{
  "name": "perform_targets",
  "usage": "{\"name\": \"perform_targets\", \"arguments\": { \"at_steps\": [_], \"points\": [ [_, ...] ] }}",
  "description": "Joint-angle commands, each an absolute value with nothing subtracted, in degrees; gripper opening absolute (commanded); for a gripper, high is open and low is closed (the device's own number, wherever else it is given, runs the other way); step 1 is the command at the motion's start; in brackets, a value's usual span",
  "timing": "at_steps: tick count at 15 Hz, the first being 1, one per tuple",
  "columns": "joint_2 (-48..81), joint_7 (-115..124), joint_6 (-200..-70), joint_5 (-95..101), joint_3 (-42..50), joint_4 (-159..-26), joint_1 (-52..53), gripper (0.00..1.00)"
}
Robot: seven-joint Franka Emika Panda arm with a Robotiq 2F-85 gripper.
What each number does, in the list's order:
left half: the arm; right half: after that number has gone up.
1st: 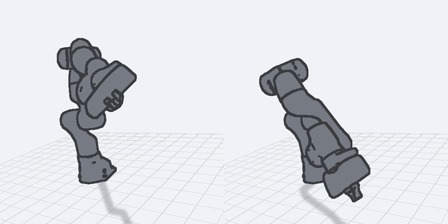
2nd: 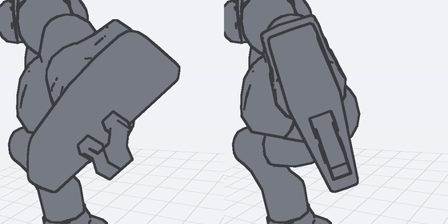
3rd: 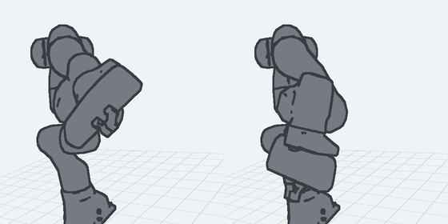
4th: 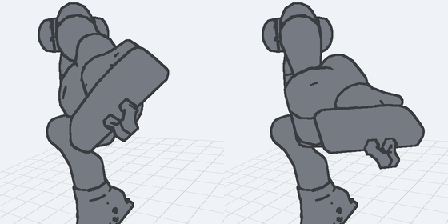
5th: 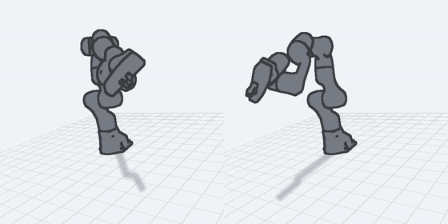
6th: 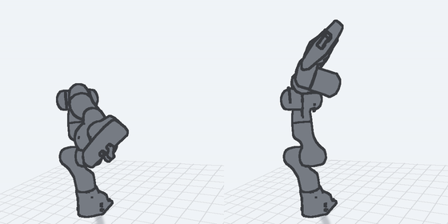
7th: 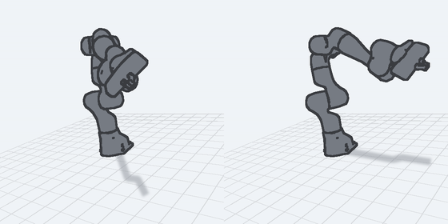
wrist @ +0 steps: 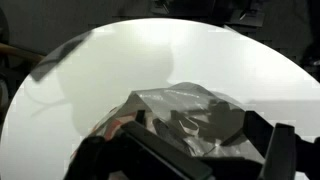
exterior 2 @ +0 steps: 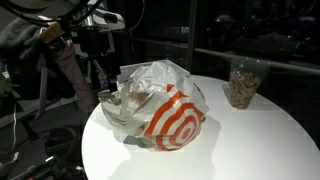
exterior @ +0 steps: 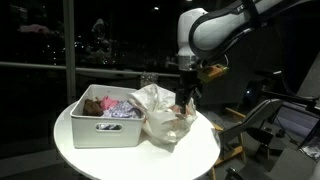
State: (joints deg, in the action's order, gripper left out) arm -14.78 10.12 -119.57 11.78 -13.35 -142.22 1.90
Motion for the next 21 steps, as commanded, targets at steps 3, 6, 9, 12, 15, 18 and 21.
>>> {"name": "perform_targets", "arguments": {
  "at_steps": [3,6,9,12,15,18,21],
  "points": [
    [-14.7,10.5,-119.4,12.2,-11.9,-141.6,3.4,1.00],
    [-11.2,7.2,-122.2,11.7,-11.5,-138.9,4.2,1.00],
    [-6.4,4.5,-130.6,12.3,-11.9,-134.5,5.8,1.00],
    [-0.7,2.8,-137.2,11.5,-12.4,-126.6,7.7,1.00],
    [6.0,-0.2,-142.4,9.6,-12.7,-117.5,9.7,1.00],
    [15.3,-4.6,-144.8,8.9,-13.2,-107.6,11.2,1.00],
    [23.3,-10.6,-144.6,5.7,-14.4,-100.4,11.9,1.00]
  ]
}}
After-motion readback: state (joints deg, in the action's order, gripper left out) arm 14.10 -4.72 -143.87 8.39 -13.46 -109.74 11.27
